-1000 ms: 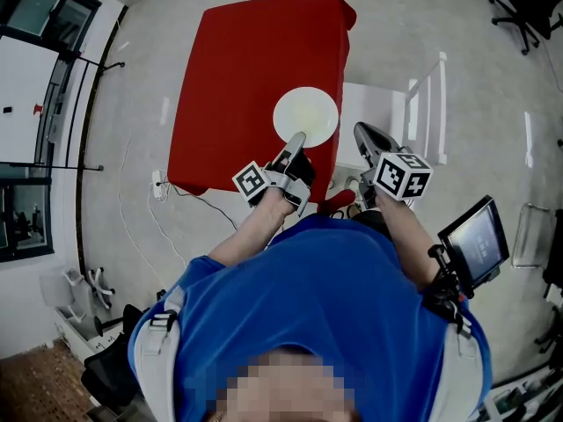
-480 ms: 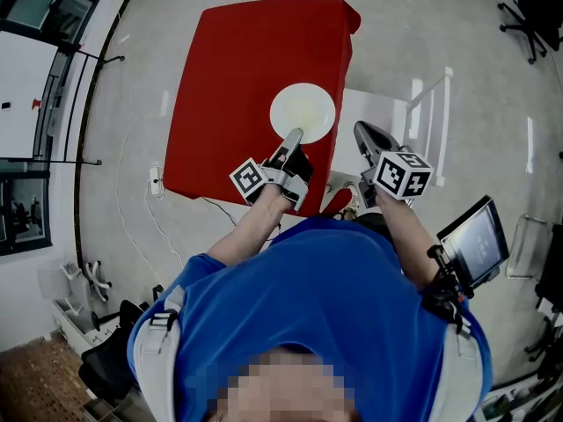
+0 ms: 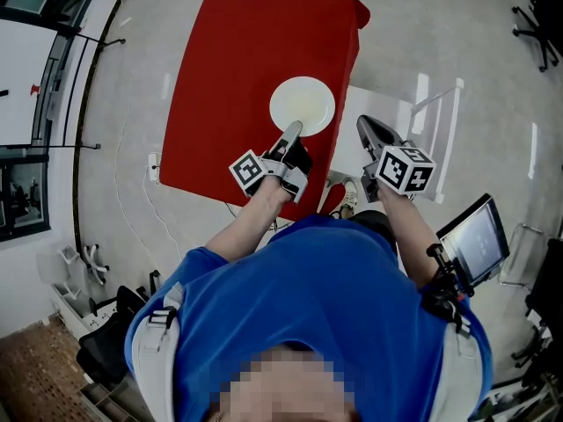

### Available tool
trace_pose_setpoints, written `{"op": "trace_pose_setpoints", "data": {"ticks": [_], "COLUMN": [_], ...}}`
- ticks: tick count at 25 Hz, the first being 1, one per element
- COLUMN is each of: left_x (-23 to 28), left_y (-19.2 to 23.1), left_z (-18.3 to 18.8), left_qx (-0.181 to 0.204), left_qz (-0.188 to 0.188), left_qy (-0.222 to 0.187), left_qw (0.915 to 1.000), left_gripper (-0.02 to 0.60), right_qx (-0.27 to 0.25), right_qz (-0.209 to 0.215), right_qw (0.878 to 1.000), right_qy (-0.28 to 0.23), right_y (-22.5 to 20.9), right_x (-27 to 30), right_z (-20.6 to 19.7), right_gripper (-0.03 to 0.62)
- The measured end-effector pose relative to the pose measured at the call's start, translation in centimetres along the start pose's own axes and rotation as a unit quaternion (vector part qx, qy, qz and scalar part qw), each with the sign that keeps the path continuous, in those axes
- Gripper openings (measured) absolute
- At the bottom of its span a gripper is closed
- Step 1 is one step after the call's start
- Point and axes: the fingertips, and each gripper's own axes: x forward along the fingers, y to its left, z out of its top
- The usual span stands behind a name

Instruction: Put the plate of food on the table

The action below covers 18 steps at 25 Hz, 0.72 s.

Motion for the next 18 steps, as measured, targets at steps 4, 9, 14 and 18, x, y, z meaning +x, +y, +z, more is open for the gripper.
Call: {"op": "trace_pose_setpoints", "data": {"ticks": [4,9,14,18], "left_x": [2.0,2.4,2.3,2.2], "left_y": [1.7,2.7,3.3,3.6], "left_z": [1.5,2.0,2.1,2.1], "left_qx": [-0.002,-0.009,-0.017,-0.022], "left_qz": [0.011,0.023,0.034,0.04], "left_qy": [-0.008,-0.017,-0.023,-0.029], "left_qw": [0.9999,0.9995,0.999,0.9985], "left_gripper": [0.063,0.063,0.063,0.063], "right_qx": [0.003,0.007,0.009,0.011], "right_qz": [-0.001,-0.003,-0.005,-0.008], "right_qw": [1.0,0.999,0.999,0.998], "right_qy": [0.013,0.031,0.045,0.057], "right_y": [-1.9,-2.3,-2.3,-2.5], "right_x": [2.3,3.1,3.6,3.9], "right_z": [0.3,-0.3,-0.8,-1.1], "right_gripper": [0.002,0.002,0.002,0.002]}}
